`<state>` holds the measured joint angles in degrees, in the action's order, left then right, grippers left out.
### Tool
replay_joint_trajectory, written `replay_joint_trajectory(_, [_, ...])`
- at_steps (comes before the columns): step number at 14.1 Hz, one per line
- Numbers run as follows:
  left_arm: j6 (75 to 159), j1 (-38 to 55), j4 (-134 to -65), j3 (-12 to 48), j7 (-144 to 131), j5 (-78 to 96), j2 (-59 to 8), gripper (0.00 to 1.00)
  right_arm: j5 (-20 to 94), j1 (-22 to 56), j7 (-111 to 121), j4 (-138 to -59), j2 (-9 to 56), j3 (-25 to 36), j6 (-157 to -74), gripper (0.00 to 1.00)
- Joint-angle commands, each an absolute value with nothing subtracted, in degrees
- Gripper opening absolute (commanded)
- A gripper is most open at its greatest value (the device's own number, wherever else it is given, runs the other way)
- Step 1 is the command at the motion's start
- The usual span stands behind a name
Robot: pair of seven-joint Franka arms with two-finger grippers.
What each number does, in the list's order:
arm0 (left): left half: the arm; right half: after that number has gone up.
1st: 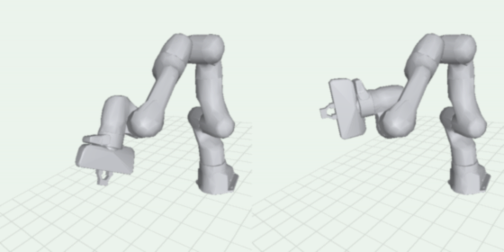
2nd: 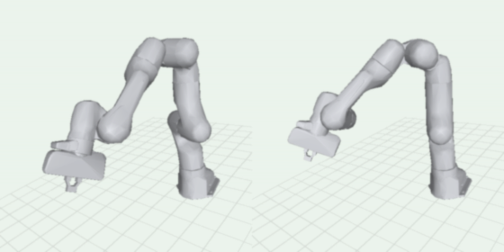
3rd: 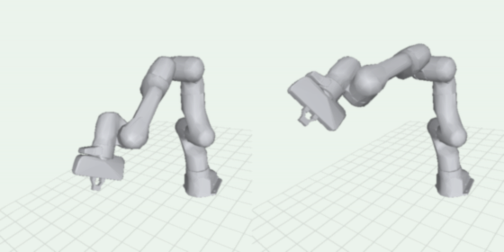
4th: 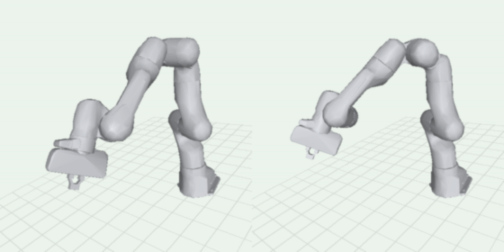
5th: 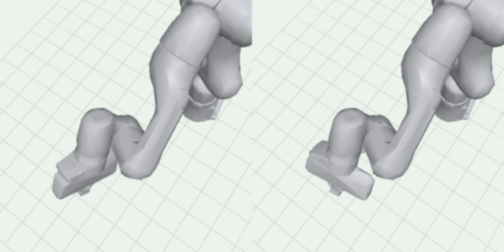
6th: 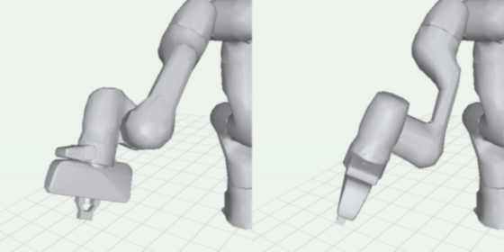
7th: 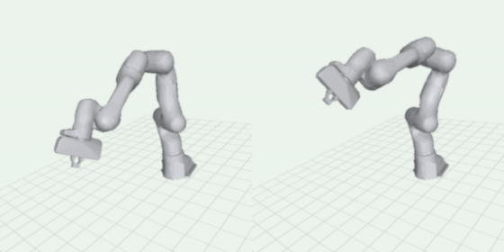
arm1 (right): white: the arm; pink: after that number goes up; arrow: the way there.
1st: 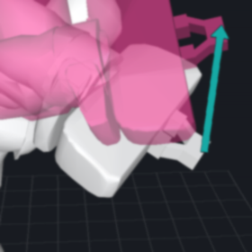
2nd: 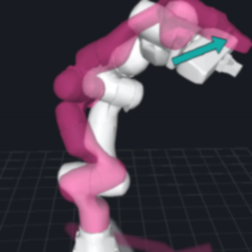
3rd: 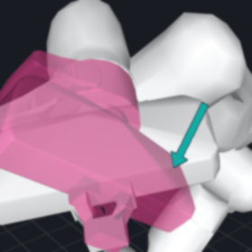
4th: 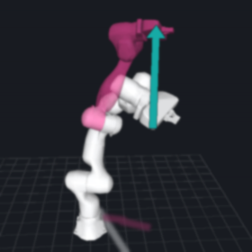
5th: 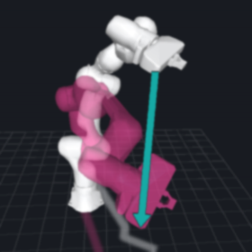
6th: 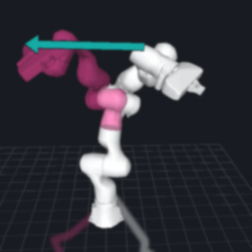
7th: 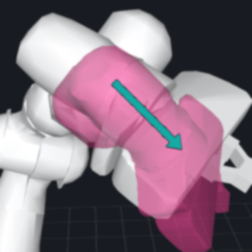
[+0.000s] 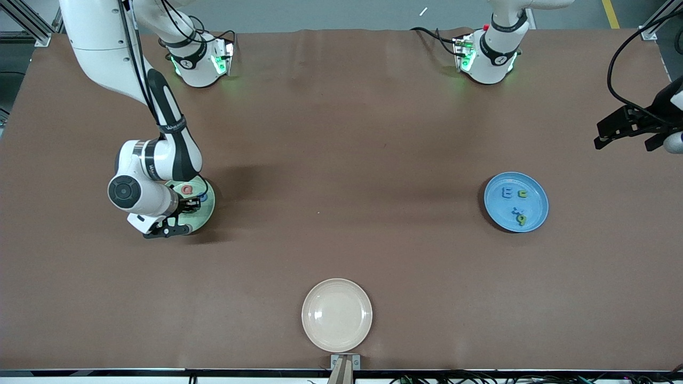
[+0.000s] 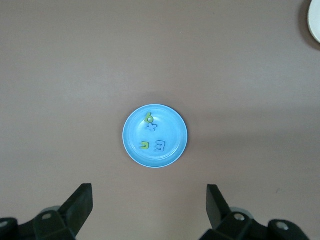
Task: Sort upper and lower case letters into plates
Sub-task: 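Release the N in the green plate and raise the right gripper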
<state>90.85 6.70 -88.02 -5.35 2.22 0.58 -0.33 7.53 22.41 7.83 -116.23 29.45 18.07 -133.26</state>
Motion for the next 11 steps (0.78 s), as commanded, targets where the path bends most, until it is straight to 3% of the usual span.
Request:
replay_joint_trajectory(1, [89.3,6.7,-86.2,-4.7,2.0,-0.3,-0.4,1.00,8.0,22.1,8.3,-115.5,28.8,18.0,-133.0,1.00])
replay_joint_trajectory(5, [89.2,6.1,-86.4,-4.7,2.2,0.3,-0.6,1.00,7.8,21.4,8.3,-109.4,28.1,18.5,-124.8,1.00])
replay_joint_trajectory(11, [88.9,6.4,-86.3,-4.7,2.3,0.6,-0.4,1.00,7.8,17.4,8.3,-92.7,26.8,19.7,-105.3,1.00])
